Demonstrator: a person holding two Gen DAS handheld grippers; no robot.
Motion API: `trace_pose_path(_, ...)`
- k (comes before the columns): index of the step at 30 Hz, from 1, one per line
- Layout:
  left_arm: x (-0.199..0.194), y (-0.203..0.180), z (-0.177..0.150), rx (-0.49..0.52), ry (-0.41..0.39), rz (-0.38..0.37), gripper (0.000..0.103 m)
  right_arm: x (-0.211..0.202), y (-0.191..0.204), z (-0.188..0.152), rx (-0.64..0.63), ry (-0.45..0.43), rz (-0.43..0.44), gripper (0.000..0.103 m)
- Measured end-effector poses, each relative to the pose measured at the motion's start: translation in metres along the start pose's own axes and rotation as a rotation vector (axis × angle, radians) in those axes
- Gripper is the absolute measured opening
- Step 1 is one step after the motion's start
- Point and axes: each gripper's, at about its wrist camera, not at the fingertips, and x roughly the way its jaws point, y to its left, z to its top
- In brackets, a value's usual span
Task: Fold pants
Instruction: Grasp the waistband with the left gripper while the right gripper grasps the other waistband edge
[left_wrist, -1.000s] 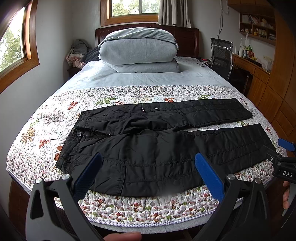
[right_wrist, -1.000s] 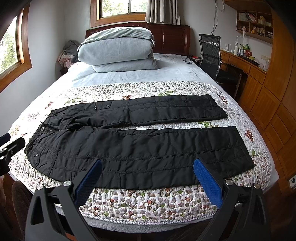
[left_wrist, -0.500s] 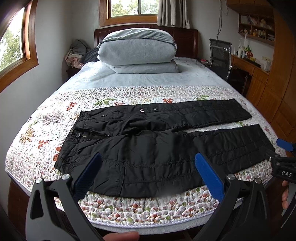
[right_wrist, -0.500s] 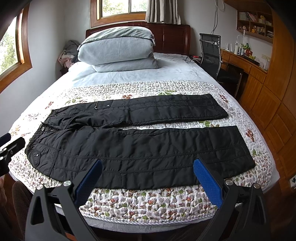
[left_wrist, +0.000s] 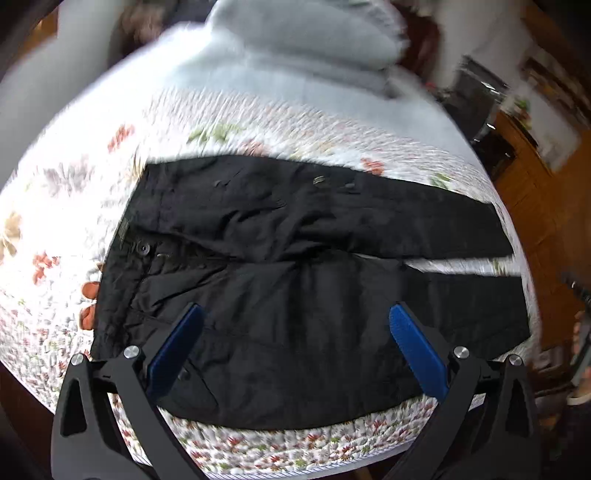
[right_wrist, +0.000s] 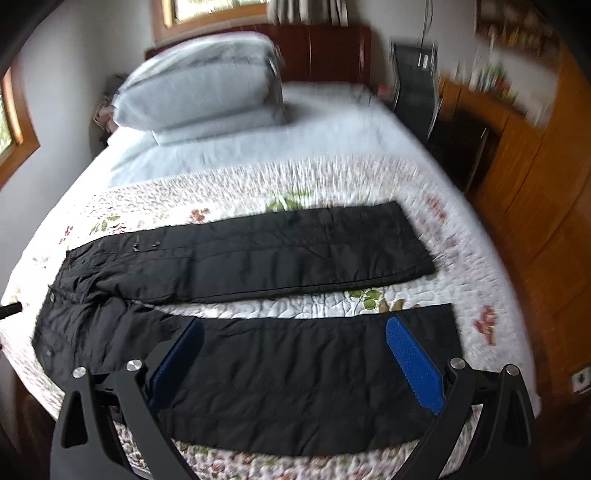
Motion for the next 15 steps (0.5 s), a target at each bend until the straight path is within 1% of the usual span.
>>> trace_pose_path(1,0.015,0.023,0.02,-0.055,0.052,0.006,0.101,0.018,-0.015,0.015,0.019,0.047,0.018,0.1)
trace_pose_path(2,0.025,0.041,0.035,-0.096,0.082,0.014,0.101,0.041,-0.033,0.032,0.042,0.104,0.023,0.1)
trace_pose_path(3,0.036,0.06,0.049,-0.132,0.109,0.036,0.101,0.06,-0.048,0.045,0.059,0.138,0.01,0.1)
trace_pose_path(4,0.051,0.084,0.067,-0.176,0.146,0.047,0.101,0.083,-0.065,0.061,0.071,0.171,-0.023,0.1)
trace_pose_path(6,0.075,0.118,0.091,-0.245,0.21,0.053,0.101,0.112,-0.084,0.077,0.087,0.199,-0.079,0.1)
trace_pose_path(7,0.089,0.139,0.102,-0.292,0.243,0.045,0.101,0.132,-0.097,0.089,0.106,0.216,-0.096,0.1)
trace_pose_path(8,0.103,0.16,0.111,-0.349,0.273,0.06,0.101,0.143,-0.105,0.095,0.118,0.222,-0.096,0.1)
trace_pose_path(9,0.11,0.171,0.115,-0.388,0.292,0.064,0.101,0.159,-0.114,0.103,0.138,0.233,-0.094,0.1)
trace_pose_path(10,0.121,0.187,0.121,-0.444,0.318,0.056,0.101,0.172,-0.122,0.11,0.155,0.241,-0.096,0.1)
trace_pose_path(12,0.137,0.208,0.13,-0.522,0.343,0.039,0.101,0.193,-0.128,0.118,0.156,0.26,-0.098,0.1)
trace_pose_path(15,0.151,0.22,0.14,-0.53,0.346,0.051,0.101,0.221,-0.128,0.131,0.125,0.284,-0.116,0.1)
